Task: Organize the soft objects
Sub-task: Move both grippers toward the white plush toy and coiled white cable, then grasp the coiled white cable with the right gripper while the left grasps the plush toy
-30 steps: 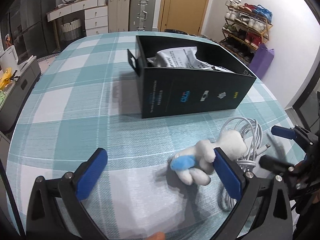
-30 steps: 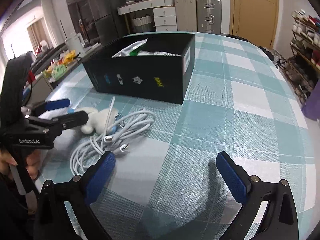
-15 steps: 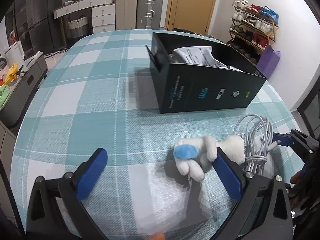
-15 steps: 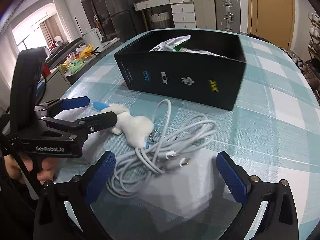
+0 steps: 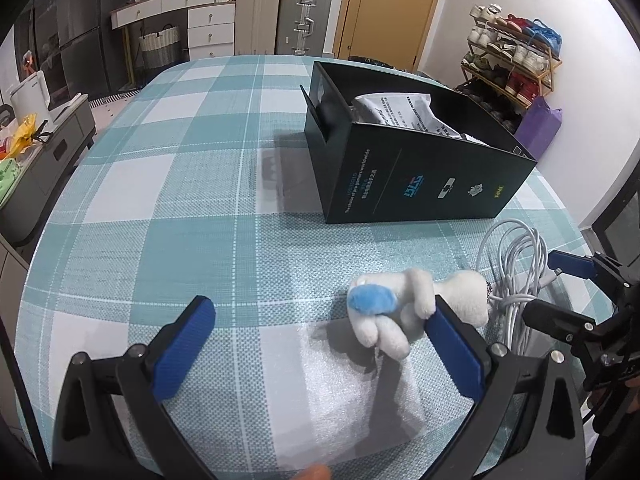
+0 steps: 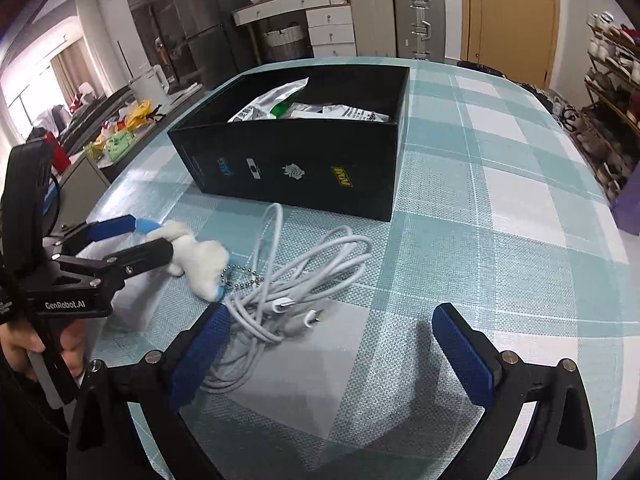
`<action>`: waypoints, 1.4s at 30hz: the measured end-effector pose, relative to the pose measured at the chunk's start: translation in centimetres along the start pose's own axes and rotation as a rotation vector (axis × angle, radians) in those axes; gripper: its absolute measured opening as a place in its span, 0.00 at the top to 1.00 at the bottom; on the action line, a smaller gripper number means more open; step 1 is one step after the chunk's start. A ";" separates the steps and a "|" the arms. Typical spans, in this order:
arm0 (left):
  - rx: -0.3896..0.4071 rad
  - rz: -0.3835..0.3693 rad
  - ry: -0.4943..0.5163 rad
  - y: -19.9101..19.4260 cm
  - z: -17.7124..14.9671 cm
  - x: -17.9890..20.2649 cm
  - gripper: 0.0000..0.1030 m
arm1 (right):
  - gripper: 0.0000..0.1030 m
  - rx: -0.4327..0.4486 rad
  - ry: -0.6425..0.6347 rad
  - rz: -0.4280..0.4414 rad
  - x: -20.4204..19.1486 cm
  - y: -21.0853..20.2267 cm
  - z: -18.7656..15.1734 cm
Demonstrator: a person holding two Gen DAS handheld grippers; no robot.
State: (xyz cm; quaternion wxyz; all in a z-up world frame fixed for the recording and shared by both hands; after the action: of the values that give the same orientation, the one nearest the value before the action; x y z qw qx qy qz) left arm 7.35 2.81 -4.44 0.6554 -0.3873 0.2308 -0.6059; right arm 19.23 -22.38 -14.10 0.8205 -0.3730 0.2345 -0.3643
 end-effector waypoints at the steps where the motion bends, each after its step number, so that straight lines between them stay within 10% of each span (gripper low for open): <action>1: 0.000 0.000 -0.001 0.0 0.0 -0.1 0.00 | 0.01 0.007 0.004 0.010 -0.1 0.0 0.1; 25: -0.007 0.016 0.028 0.3 0.0 0.9 0.00 | 0.01 0.006 0.013 0.001 0.1 0.3 -0.1; 34: -0.019 0.026 0.060 0.6 0.1 1.7 0.02 | 0.28 0.015 -0.049 -0.006 -0.9 0.3 -0.4; 40: 0.014 -0.013 0.088 0.2 0.1 2.5 0.30 | 0.54 0.019 -0.086 -0.030 -0.8 0.1 -0.6; 42: 0.025 -0.027 0.085 0.1 0.2 2.6 0.53 | 0.61 0.022 -0.086 -0.026 -0.5 0.0 -0.6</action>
State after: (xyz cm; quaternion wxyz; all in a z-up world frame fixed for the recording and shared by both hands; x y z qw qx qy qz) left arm 7.94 0.29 -3.94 0.6414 -0.3559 0.2456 -0.6337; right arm 18.50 -22.24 -14.46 0.8290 -0.3824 0.1903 -0.3609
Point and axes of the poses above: each gripper's, at about its wrist camera, not at the fingertips, and y roughly the way its jaws point, x to its right, z to its top, the point moved 2 cm from there along y, roughly the way its jaws point, and after that the axes turned 2 degrees about -y, right-handed, at the moved point
